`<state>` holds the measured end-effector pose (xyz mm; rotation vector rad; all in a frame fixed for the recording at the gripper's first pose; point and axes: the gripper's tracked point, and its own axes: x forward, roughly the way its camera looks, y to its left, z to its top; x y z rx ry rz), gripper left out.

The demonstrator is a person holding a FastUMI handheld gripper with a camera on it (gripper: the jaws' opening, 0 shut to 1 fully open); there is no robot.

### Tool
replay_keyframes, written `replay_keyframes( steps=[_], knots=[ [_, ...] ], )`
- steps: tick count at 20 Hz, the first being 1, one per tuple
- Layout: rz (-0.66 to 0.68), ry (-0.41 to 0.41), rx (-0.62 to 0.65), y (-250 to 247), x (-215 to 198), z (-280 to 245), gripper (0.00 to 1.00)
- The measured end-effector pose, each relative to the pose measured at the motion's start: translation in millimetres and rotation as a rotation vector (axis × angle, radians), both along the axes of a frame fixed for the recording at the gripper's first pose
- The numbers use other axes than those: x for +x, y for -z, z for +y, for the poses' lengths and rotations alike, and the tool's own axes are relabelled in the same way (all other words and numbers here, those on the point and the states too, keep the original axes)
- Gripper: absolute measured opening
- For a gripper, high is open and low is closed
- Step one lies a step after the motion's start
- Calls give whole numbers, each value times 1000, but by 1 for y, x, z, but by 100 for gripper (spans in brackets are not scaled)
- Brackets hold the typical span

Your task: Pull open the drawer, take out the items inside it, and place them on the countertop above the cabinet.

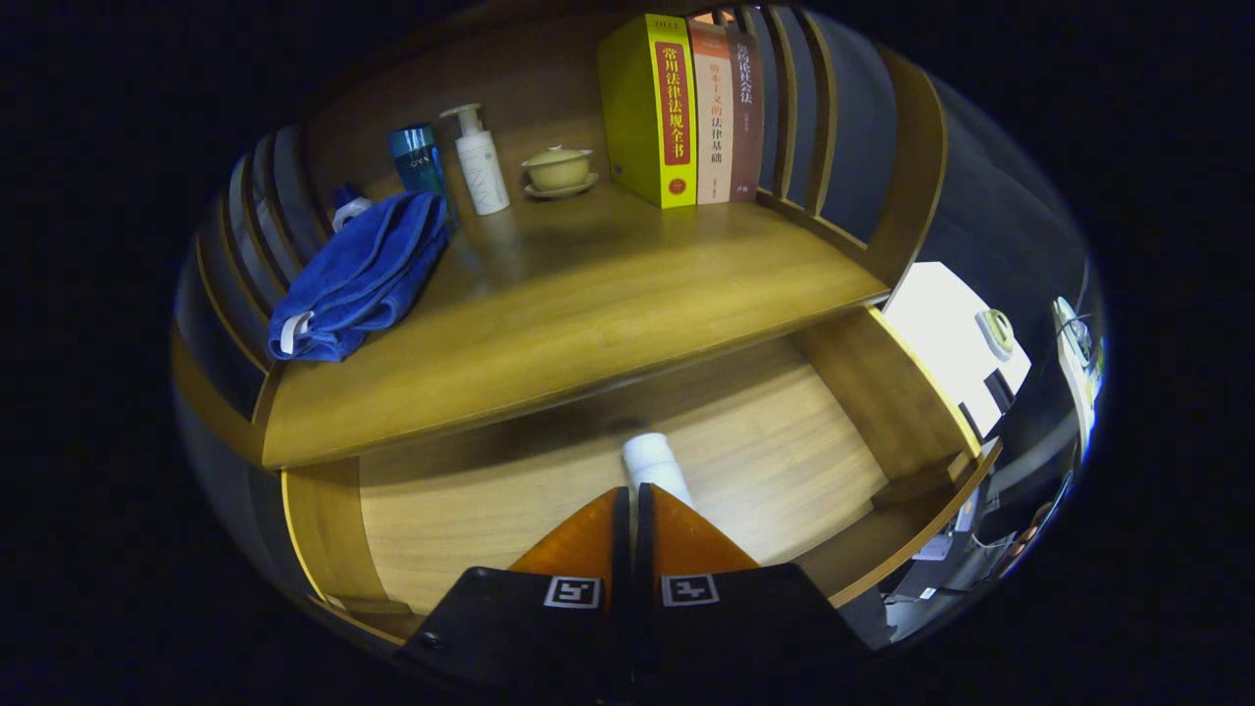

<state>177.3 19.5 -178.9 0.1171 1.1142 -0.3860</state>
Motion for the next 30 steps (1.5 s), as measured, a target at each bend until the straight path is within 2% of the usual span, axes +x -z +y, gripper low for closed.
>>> replay_keyframes(
  steps=[4, 6, 8, 12, 13, 17, 18, 24, 28, 30],
  knots=[
    [54, -26, 37, 13, 1, 2, 9],
    [108, -37, 23, 22, -5, -10, 27],
    [114, -8, 11, 23, -5, -26, 45],
    [126, 49, 40, 28, -6, -54, 46],
    [128, 58, 68, 30, -4, -54, 57],
    [154, 17, 139, 46, 3, -52, 89],
    [168, 9, 149, 51, 5, -50, 90],
    [285, -5, 196, 80, 0, -39, 93],
    [280, -2, 136, 71, 5, -48, 62],
    [216, 84, 135, 74, 3, -53, 49]
  ],
)
